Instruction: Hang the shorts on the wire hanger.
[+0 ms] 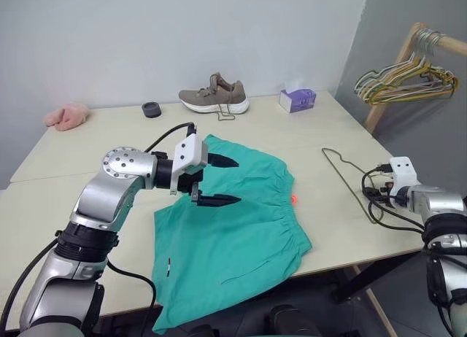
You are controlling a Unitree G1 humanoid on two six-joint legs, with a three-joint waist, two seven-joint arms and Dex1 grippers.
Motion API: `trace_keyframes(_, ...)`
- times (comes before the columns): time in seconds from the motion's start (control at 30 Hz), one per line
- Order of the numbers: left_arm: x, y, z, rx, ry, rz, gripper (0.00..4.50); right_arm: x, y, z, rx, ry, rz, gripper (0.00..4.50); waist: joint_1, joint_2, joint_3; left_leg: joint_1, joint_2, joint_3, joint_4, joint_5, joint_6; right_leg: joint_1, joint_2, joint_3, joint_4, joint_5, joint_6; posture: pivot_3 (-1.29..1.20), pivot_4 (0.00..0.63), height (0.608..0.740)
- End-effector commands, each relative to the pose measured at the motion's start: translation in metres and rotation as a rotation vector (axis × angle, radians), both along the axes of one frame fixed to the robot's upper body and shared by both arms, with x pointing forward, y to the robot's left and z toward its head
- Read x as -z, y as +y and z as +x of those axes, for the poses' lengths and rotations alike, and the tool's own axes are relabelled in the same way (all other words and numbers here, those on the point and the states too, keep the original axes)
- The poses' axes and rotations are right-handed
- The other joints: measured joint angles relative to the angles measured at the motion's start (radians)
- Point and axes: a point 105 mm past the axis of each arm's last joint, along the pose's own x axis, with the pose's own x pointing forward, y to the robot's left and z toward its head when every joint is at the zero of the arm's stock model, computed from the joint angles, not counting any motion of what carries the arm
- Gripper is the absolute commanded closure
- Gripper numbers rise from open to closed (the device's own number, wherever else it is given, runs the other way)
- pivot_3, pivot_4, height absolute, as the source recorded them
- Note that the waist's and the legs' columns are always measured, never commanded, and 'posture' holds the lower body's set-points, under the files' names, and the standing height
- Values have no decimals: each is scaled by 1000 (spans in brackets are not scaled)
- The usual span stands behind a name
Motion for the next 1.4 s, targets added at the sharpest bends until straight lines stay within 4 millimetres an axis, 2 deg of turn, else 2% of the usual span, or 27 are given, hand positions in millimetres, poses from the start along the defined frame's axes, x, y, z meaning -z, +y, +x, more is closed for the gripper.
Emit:
trace_keyframes(0.03,-8,-2,2,16,-48,1,191,27,-9,-21,11,147,-34,1699,0,-1,-1,0,0,-1,0,0,0,2,0,-1,-2,0,0,-147,0,740)
trace_keyframes(0.17,-7,-2,5,4,-47,-9,191,36,-16,-26,39,177,-80,3021,6,-7,-5,2,1,-3,0,0,0,6,-1,-3,-5,0,1,-148,0,740)
trace_keyframes(0.3,-3,3,15,-57,-53,0,191,33,-17,-20,79,135,-103,4428,16,-10,-8,4,0,-4,1,0,0,12,-4,-3,-8,2,3,-149,0,740)
trace_keyframes(0.47,-7,15,40,-204,-84,-30,191,4,-6,7,54,-2,-104,4476,24,-12,-9,5,-1,-4,1,0,0,14,-4,-1,-10,3,5,-154,0,740)
trace_keyframes(0.6,-10,39,66,-382,-101,-36,96,-51,19,41,-132,-220,-211,4495,18,-4,-4,2,-1,-2,1,0,0,9,-3,1,-9,3,6,-154,0,740)
trace_keyframes(0.63,-11,45,70,-411,-81,-51,96,-67,28,47,-198,-282,-247,4495,13,-1,-2,0,-1,-1,1,0,0,6,-4,3,-7,3,6,-157,0,740)
trace_keyframes(0.7,-10,60,77,-479,-15,-80,96,-100,61,53,-390,-420,-325,4495,0,4,-2,-3,-1,1,0,0,0,-1,-3,6,-4,3,6,-160,0,740)
trace_keyframes(0.73,-9,65,79,-498,26,-94,96,-113,78,52,-495,-481,-385,4495,-5,7,-3,-6,-1,0,0,0,0,-4,-3,6,-3,3,6,-162,0,740)
trace_keyframes(0.83,-10,66,74,-473,121,-157,96,-133,120,43,-715,-592,-505,4495,-12,8,-3,-11,1,-2,0,0,0,-9,-3,5,-2,3,6,-170,0,740)
trace_keyframes(0.9,-10,61,63,-406,216,-189,96,-143,155,31,-881,-675,-562,4495,-11,8,-3,-13,1,-4,0,0,0,-10,-4,1,-3,3,6,-172,0,740)
trace_keyframes(1.0,-5,57,53,-360,279,-178,96,-151,197,10,-1096,-778,-641,4495,-6,9,-3,-17,0,-6,0,0,0,-12,-4,-1,-3,3,6,-174,0,740)
trace_keyframes(1.1,1,54,43,-320,342,-158,96,-154,220,-3,-1214,-834,-668,4495,-4,8,-3,-17,-2,-6,1,0,0,-13,-4,-1,-3,5,2,-175,0,740)
trace_keyframes(1.2,16,52,31,-287,377,-77,96,-157,237,-13,-1296,-884,-685,4495,-1,8,-3,-17,-2,-6,2,0,0,-12,-6,-2,-3,5,2,-176,0,740)
trace_keyframes(1.4,30,54,21,-278,414,-29,96,-171,252,-20,-1341,-963,-690,4495,-2,8,-3,-16,-2,-8,2,0,0,-11,-5,-3,-2,5,2,-176,0,740)
